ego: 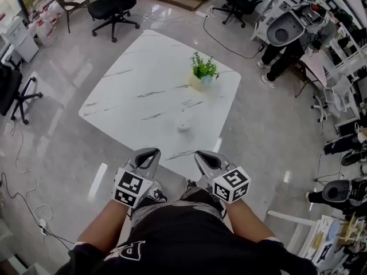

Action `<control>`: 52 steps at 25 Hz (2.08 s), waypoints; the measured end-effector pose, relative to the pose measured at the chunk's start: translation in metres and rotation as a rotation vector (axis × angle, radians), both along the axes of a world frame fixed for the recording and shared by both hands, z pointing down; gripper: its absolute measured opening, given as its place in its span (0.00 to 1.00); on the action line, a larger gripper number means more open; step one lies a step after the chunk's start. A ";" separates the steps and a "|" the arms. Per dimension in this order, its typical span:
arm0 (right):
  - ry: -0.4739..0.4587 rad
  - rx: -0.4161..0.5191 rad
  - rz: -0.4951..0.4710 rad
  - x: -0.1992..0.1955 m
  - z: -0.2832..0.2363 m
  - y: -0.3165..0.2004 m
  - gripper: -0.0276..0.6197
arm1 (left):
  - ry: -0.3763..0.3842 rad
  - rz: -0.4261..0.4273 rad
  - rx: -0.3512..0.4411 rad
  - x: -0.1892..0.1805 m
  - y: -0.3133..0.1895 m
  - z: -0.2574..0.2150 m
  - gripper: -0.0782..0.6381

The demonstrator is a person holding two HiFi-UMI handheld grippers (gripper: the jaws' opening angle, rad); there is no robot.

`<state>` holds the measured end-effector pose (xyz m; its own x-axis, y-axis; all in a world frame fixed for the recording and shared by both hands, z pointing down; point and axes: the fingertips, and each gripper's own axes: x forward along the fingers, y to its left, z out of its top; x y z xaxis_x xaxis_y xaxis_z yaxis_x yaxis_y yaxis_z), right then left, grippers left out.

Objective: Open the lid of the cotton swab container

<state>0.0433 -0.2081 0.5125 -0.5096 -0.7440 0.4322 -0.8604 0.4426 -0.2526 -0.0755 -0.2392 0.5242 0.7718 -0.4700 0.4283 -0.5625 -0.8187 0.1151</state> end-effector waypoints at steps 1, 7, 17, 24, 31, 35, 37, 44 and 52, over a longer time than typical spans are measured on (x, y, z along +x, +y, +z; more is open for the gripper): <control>0.000 0.002 -0.014 0.000 -0.002 -0.003 0.04 | -0.003 -0.009 0.002 0.000 -0.002 -0.001 0.19; -0.003 0.010 -0.096 0.006 -0.008 -0.020 0.04 | 0.013 -0.077 0.003 0.013 -0.012 -0.012 0.19; -0.034 0.028 -0.165 0.027 -0.010 -0.037 0.04 | -0.025 -0.156 0.030 0.031 -0.022 -0.017 0.19; -0.057 0.036 -0.156 0.041 -0.010 -0.039 0.04 | -0.042 -0.146 0.043 0.046 -0.025 -0.020 0.19; -0.071 0.039 -0.142 0.045 -0.006 -0.038 0.04 | -0.057 -0.122 0.063 0.053 -0.022 -0.019 0.20; -0.073 0.037 -0.137 0.045 -0.008 -0.035 0.04 | -0.050 -0.113 0.066 0.055 -0.021 -0.022 0.20; -0.071 0.036 -0.132 0.045 -0.008 -0.034 0.04 | -0.043 -0.106 0.070 0.056 -0.022 -0.024 0.20; -0.064 0.039 -0.121 0.047 -0.008 -0.035 0.04 | -0.040 -0.083 0.066 0.057 -0.023 -0.021 0.20; -0.057 0.037 -0.123 0.045 -0.010 -0.031 0.04 | -0.054 -0.081 0.072 0.053 -0.021 -0.021 0.32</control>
